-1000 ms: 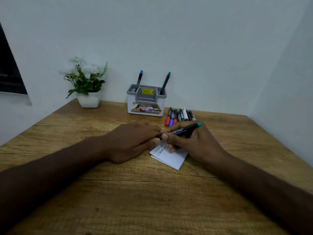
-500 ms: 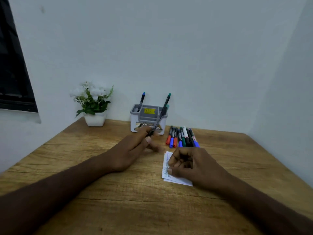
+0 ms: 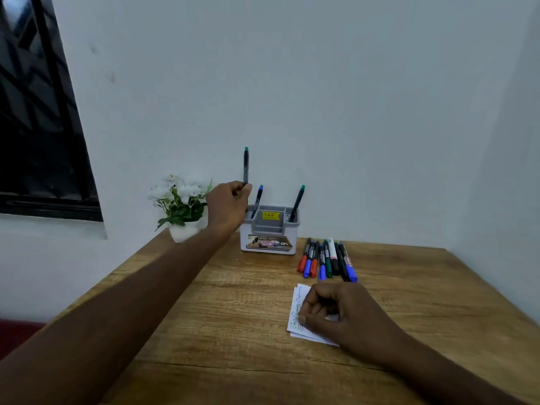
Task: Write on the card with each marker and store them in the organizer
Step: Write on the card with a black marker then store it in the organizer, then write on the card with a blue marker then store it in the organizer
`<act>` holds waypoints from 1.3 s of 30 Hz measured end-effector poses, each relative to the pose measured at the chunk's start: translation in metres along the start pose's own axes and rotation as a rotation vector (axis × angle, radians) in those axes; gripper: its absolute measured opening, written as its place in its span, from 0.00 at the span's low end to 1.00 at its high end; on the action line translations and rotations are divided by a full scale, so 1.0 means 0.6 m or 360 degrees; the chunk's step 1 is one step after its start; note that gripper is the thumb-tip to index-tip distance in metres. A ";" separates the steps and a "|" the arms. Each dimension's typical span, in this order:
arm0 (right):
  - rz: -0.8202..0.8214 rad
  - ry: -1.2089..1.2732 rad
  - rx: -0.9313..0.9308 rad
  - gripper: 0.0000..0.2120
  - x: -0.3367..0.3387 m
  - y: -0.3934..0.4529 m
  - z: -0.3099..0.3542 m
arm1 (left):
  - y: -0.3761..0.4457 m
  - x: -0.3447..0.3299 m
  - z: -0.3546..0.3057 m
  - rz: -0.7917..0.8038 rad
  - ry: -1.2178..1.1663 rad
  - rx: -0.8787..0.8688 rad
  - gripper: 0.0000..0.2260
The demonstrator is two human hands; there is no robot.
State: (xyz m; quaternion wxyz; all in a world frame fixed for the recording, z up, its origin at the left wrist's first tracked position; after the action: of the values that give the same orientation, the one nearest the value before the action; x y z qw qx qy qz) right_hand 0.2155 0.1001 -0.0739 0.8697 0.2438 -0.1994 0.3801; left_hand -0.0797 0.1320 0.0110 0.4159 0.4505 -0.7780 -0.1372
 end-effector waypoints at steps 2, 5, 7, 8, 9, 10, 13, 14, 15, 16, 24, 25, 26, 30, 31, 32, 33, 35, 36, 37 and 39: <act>0.0008 0.0003 0.0013 0.03 0.000 0.002 -0.003 | 0.020 -0.014 0.010 0.0023 0.0192 -0.0006 0.15; 0.0009 0.0032 0.0013 0.02 0.001 0.004 -0.008 | 0.037 -0.038 0.036 0.0199 0.0371 0.0055 0.13; 0.0015 0.0039 0.0008 0.02 0.000 0.005 -0.011 | 0.042 -0.043 0.045 0.0251 0.0415 0.0034 0.12; 0.0017 0.0035 0.0010 0.02 0.000 0.006 -0.011 | 0.043 -0.043 0.046 0.0271 0.0443 0.0008 0.13; 0.0017 0.0034 0.0010 0.02 0.000 0.006 -0.012 | 0.044 -0.043 0.045 0.0289 0.0471 -0.0025 0.14; 0.0015 0.0035 0.0007 0.02 0.000 0.006 -0.012 | 0.044 -0.043 0.043 0.0308 0.0499 -0.0052 0.15; 0.0014 0.0037 -0.0006 0.02 0.000 0.005 -0.009 | 0.036 -0.029 0.038 0.0265 0.0530 -0.0116 0.17; 0.0008 0.0036 -0.0001 0.02 0.000 0.004 -0.010 | 0.025 -0.018 0.035 0.0193 0.0536 -0.0152 0.19; 0.0003 0.0032 0.0006 0.02 -0.001 0.004 -0.010 | 0.006 -0.003 0.030 0.0134 0.0528 -0.0192 0.21; -0.0002 0.0026 0.0009 0.01 -0.001 0.003 -0.009 | -0.020 0.010 0.022 0.0118 0.0467 -0.0255 0.22; -0.0024 -0.0145 0.0019 0.06 -0.022 0.006 0.005 | -0.241 0.014 -0.025 0.0676 0.0365 -0.0913 0.13; -0.0007 -0.0158 0.0032 0.07 -0.026 0.007 0.008 | -0.247 0.015 -0.025 0.0766 0.0226 -0.0952 0.10; -0.0001 -0.0161 0.0047 0.08 -0.028 0.006 0.011 | -0.254 0.012 -0.025 0.0865 0.0148 -0.1038 0.09; -0.0315 -0.0160 0.0055 0.08 0.005 0.009 0.014 | -0.264 0.001 -0.009 0.1110 0.0218 -0.1294 0.11; -0.0442 -0.0218 0.0049 0.09 0.021 0.011 0.009 | -0.261 0.000 -0.004 0.1142 0.0244 -0.1320 0.12; -0.0542 -0.0291 0.0033 0.09 0.040 0.014 0.003 | -0.259 0.001 -0.001 0.1168 0.0257 -0.1341 0.13; -0.0599 -0.0387 0.0005 0.09 0.057 0.018 -0.006 | -0.257 0.001 0.000 0.1190 0.0273 -0.1357 0.14; -0.0599 -0.0661 -0.0104 0.13 0.082 0.028 -0.031 | -0.256 0.003 0.001 0.1226 0.0269 -0.1367 0.16; -0.0570 -0.0781 -0.0143 0.16 0.088 0.034 -0.041 | -0.256 0.004 0.002 0.1240 0.0266 -0.1371 0.16; -0.0531 -0.0855 -0.0143 0.18 0.090 0.041 -0.048 | -0.256 0.003 0.002 0.1255 0.0272 -0.1374 0.17; -0.0437 -0.0926 -0.0094 0.22 0.082 0.054 -0.052 | -0.255 0.002 0.001 0.1280 0.0289 -0.1365 0.18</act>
State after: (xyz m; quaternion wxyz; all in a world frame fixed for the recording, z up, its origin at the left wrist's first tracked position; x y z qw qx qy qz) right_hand 0.2271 0.1651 -0.0639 0.8261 0.3416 -0.4158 0.1676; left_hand 0.0089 0.0457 -0.0788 0.6449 -0.0780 -0.7240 -0.2320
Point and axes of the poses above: each hand's wrist, its own y-axis towards the middle knuckle, its own x-axis out of the back of the hand, z = x × y, the point moved 4 cm from there along y, towards the middle knuckle, and after that the axes turned 12 degrees about y, right-handed, at the moved point
